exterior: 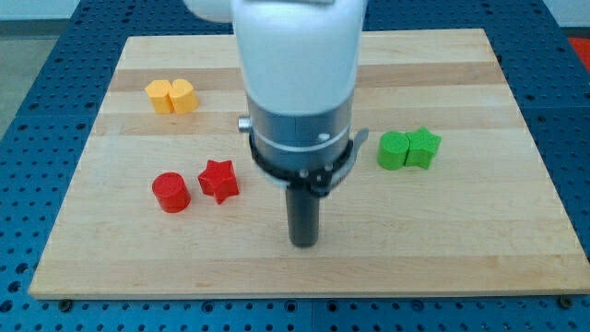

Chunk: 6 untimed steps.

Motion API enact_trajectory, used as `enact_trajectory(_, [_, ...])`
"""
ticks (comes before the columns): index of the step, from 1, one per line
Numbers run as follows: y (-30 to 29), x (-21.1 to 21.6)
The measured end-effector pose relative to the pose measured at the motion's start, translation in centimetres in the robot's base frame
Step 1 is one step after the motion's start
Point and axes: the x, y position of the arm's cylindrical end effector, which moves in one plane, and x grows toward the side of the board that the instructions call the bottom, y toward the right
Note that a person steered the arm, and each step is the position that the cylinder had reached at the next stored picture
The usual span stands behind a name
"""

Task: Move red star above red circle

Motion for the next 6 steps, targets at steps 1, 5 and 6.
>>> enact_trajectory(1, [-3.3,-3.6])
enact_trajectory(5, [-10.2,-7.1])
enact_trajectory(6, [-4.8,-7.7])
